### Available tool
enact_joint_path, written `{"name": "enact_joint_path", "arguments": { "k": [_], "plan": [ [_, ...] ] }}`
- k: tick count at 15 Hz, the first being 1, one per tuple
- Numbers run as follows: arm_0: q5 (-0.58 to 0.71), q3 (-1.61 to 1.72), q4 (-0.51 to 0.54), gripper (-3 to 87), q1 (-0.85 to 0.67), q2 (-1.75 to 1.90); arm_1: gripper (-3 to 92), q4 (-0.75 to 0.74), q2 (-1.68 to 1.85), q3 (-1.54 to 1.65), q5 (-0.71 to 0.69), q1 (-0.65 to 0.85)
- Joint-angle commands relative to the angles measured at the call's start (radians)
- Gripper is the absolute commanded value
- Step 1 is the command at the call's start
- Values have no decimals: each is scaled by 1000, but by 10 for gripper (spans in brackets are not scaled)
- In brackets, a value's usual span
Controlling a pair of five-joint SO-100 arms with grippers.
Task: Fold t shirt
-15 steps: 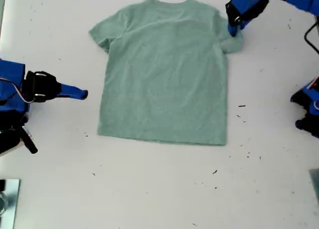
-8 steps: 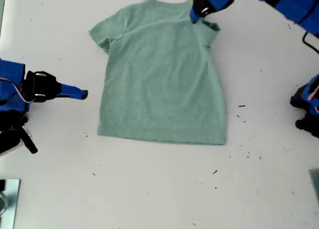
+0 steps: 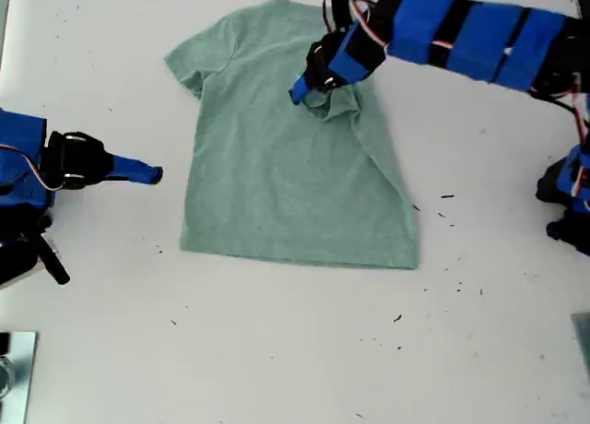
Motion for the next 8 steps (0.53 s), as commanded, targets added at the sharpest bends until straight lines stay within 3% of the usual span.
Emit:
{"name": "enact_joint_path", "arguments": {
  "k": [1,3,4,5,6,7,8],
  "plan": [
    [-12,12,-5,8,-2,2,189,87,508,117,-8,-15],
    [-12,12,-5,15,-5,2,184,167,873,522,20,-17],
    [-14,12,-5,-1,-6,2,168,117,1103,857,67,-32],
    [-17,12,-5,-1,-6,2,142,41,1338,1206,132,-71],
    [-18,12,-5,-1,-5,2,25,-14,1580,1531,215,-129],
    [-28,12,-5,-2,-5,2,17,-64,1844,1818,311,-213],
    [-48,12,-6,-2,-3,2,18,-9,2115,2042,410,-281]
  ]
}}
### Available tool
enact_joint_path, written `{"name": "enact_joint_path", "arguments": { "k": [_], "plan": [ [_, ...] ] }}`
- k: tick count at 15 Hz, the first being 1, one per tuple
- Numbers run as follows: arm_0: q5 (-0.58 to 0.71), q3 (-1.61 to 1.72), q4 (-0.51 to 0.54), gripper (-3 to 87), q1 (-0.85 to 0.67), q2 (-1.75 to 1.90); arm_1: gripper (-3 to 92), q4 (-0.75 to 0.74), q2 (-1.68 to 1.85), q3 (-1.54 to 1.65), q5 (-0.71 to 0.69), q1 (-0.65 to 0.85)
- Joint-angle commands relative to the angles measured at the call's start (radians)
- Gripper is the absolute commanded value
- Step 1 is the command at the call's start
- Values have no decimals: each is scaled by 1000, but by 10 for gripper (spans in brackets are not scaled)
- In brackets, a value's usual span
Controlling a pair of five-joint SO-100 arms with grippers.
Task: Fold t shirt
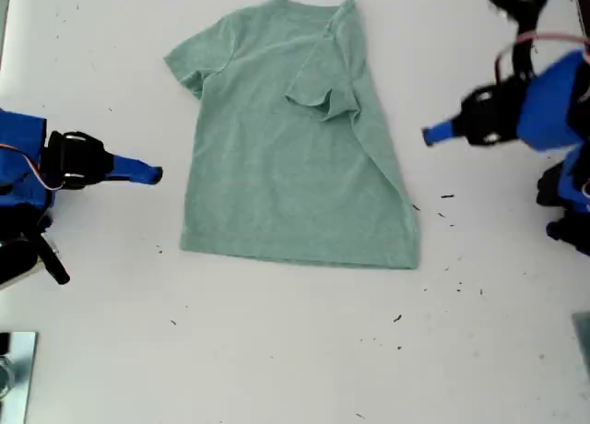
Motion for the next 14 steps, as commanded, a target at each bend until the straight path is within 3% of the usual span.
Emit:
{"name": "enact_joint_path", "arguments": {
  "k": [1,4,6,7,10,13,14],
  "plan": [
    [-61,11,-14,-2,-2,2,19,103,580,512,156,-106],
    [-144,-143,-41,-3,-9,-87,19,109,549,511,89,-44],
    [-141,-453,35,-3,-41,-425,19,106,545,512,86,-34],
    [-83,-646,109,-3,-103,-624,19,106,545,512,84,-29],
    [296,-1197,374,-3,-459,-1131,19,106,548,512,80,-28],
    [584,-1519,433,-2,-733,-1508,19,106,551,514,75,-29],
    [618,-1618,459,239,-750,-1631,19,104,552,514,74,-29]
  ]
}}
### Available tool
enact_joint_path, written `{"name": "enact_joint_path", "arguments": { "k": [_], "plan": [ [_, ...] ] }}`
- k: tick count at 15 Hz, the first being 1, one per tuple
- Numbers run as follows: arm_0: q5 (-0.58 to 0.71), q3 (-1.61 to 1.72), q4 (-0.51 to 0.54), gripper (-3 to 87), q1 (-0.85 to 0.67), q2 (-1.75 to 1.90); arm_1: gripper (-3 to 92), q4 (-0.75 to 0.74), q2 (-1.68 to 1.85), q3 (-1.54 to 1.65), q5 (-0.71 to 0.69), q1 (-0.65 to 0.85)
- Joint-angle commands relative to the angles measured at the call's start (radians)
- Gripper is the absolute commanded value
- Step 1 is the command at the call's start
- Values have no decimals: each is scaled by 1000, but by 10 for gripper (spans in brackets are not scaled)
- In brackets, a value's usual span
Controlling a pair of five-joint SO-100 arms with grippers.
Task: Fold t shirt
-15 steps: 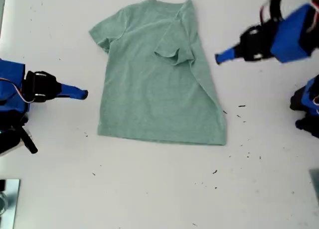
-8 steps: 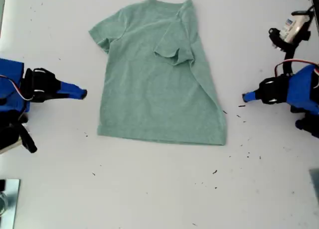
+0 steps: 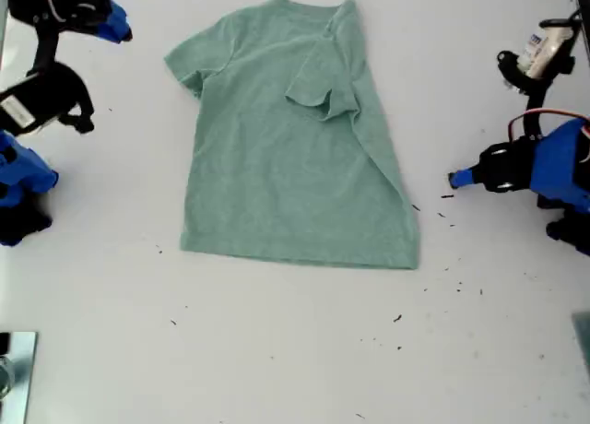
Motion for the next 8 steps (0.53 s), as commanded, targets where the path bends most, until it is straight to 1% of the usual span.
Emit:
{"name": "enact_joint_path", "arguments": {
  "k": [1,3,5,8],
  "plan": [
    [66,-245,51,357,-29,-222,19,-3,18,40,-9,-2],
    [100,-330,48,363,-17,-365,19,-3,21,40,-3,-8],
    [97,-301,-35,358,-15,-465,19,-3,23,40,-6,-8],
    [95,-218,-209,349,-41,-617,20,-3,25,40,-6,-18]
  ]
}}
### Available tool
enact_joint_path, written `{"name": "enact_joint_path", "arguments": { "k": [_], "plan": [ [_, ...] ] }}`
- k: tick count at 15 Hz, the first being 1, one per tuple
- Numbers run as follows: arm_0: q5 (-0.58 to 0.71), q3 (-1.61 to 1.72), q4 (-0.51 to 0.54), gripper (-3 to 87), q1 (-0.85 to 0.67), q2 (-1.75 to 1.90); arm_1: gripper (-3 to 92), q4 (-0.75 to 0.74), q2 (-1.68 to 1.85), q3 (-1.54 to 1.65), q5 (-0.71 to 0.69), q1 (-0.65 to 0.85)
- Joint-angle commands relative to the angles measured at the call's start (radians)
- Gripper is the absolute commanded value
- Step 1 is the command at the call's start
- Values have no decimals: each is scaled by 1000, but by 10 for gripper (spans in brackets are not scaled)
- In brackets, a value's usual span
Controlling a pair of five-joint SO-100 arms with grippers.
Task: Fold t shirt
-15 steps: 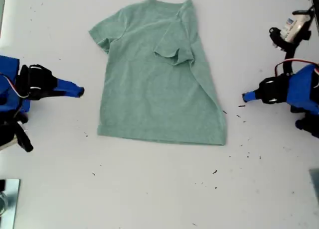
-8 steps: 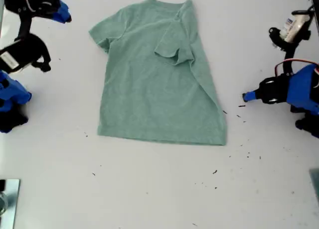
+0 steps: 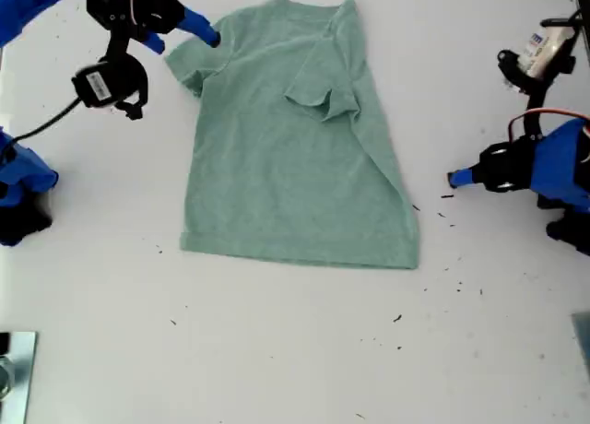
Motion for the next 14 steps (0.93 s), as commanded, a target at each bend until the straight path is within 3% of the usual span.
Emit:
{"name": "enact_joint_path", "arguments": {
  "k": [1,5,7,8,11,14],
  "plan": [
    [14,8,-97,346,-38,-114,20,-3,15,40,-6,-18],
    [2,63,-225,285,-100,-265,20,-3,17,40,-2,-35],
    [15,84,-267,40,-98,-279,20,-3,17,40,-6,-34],
    [11,117,-285,-2,-77,-195,20,-3,17,40,-6,-34],
    [-34,92,-209,-2,17,179,20,-3,17,40,-3,-34],
    [-25,31,-232,-2,100,258,20,-3,17,40,-3,-31]
  ]
}}
